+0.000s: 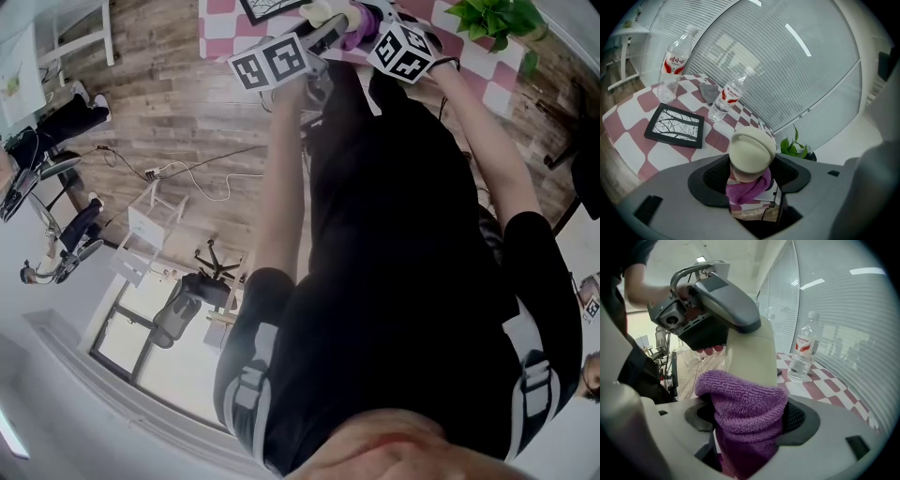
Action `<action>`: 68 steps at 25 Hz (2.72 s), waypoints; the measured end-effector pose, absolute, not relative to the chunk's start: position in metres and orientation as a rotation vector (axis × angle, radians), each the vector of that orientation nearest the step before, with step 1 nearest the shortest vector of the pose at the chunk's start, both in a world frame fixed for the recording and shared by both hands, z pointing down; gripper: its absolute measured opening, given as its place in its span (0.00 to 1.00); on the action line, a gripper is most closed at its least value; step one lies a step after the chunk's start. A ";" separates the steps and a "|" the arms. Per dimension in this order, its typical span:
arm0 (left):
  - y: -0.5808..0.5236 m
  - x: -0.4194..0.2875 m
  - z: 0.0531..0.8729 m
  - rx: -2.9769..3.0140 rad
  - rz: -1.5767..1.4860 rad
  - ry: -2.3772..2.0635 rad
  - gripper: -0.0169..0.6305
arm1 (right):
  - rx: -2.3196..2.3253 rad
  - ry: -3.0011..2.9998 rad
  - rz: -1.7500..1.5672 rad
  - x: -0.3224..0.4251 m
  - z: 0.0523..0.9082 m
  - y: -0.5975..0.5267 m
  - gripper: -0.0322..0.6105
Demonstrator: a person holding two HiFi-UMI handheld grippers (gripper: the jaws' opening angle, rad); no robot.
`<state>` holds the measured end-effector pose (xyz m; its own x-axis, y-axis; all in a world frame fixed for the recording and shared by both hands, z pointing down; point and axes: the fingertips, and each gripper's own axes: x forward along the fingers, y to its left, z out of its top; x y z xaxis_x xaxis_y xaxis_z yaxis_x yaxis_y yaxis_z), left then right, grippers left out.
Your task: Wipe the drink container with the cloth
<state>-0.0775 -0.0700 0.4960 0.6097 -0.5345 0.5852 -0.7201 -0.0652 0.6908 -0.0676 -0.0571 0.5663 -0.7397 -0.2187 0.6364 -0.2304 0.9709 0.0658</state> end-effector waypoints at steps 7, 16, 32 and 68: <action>-0.072 -0.078 0.497 1.735 0.215 -1.024 0.48 | 0.293 -2.403 0.031 -0.051 0.590 -0.054 0.59; -0.065 -0.076 0.498 1.794 0.242 -0.986 0.48 | 0.223 -2.372 0.053 -0.034 0.612 -0.045 0.59; -0.043 -0.068 0.493 2.125 0.419 -0.809 0.48 | -0.050 -2.351 0.111 -0.038 0.593 -0.028 0.59; -0.026 -0.060 0.483 2.234 0.263 -0.813 0.50 | -0.091 -2.500 -0.116 -0.086 0.518 -0.010 0.59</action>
<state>-0.0602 -0.0258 0.4830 0.7788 -0.4749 0.4098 -0.6250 -0.5317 0.5715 -0.0863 -0.0101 0.5177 -0.8015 0.0380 0.5968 0.0930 0.9938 0.0616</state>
